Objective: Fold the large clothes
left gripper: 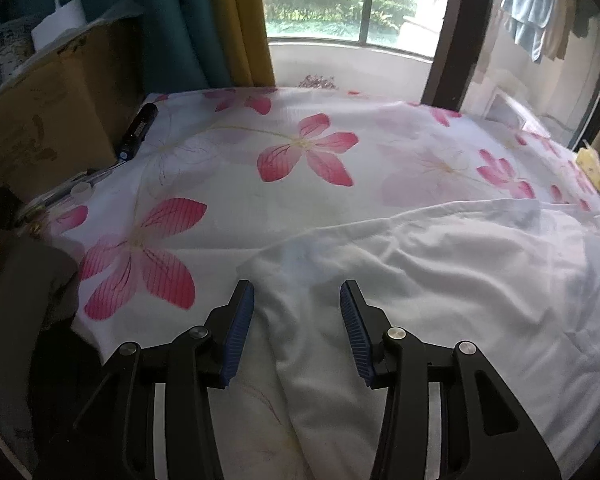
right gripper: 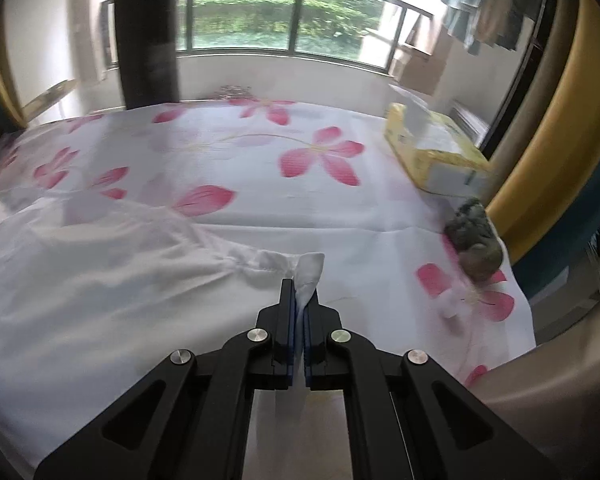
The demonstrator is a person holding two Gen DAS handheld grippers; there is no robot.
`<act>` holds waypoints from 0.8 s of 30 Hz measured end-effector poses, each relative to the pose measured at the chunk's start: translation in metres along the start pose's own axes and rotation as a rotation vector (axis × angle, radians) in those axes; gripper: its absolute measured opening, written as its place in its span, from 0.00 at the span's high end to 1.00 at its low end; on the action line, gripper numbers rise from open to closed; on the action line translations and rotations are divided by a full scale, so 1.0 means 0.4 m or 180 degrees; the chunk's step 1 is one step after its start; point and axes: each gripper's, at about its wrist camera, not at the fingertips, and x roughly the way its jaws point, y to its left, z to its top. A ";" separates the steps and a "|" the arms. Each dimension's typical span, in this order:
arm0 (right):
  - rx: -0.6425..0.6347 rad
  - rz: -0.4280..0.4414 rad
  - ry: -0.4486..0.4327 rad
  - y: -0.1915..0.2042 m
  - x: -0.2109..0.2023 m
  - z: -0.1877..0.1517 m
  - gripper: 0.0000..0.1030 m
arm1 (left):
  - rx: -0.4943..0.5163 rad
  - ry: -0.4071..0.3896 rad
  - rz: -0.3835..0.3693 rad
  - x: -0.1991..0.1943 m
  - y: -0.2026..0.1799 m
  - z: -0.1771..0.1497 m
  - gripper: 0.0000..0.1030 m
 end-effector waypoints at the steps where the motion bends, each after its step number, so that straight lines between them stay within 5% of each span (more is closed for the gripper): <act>1: 0.0027 -0.0024 0.0008 -0.007 0.010 0.004 0.98 | 0.0008 -0.0014 0.0024 0.004 -0.001 0.002 0.54; 4: 0.0132 -0.0062 0.0020 -0.020 0.028 0.009 0.98 | 0.0173 -0.0084 0.0126 0.012 -0.018 0.004 0.60; 5: 0.0159 -0.0071 0.0024 -0.023 0.033 0.010 0.98 | 0.0235 -0.0118 0.0158 0.013 -0.023 0.004 0.84; 6: 0.0192 -0.0075 0.0027 -0.026 0.039 0.011 0.98 | 0.0264 -0.0117 0.0161 0.014 -0.025 0.005 0.95; 18: 0.0195 -0.0292 -0.0015 -0.024 0.039 0.047 0.93 | -0.0012 -0.0160 0.0019 0.004 -0.001 0.022 0.94; 20: 0.0139 -0.0317 -0.0068 -0.007 0.013 0.052 0.82 | 0.0010 -0.0189 0.0055 -0.008 -0.008 0.023 0.83; 22: 0.0085 -0.0211 -0.0136 0.011 -0.012 0.058 0.49 | -0.0042 -0.0266 0.0060 -0.030 -0.008 0.026 0.60; 24: 0.0027 -0.0179 -0.0227 0.034 -0.039 0.064 0.33 | -0.0100 -0.0361 0.0012 -0.058 -0.006 0.028 0.53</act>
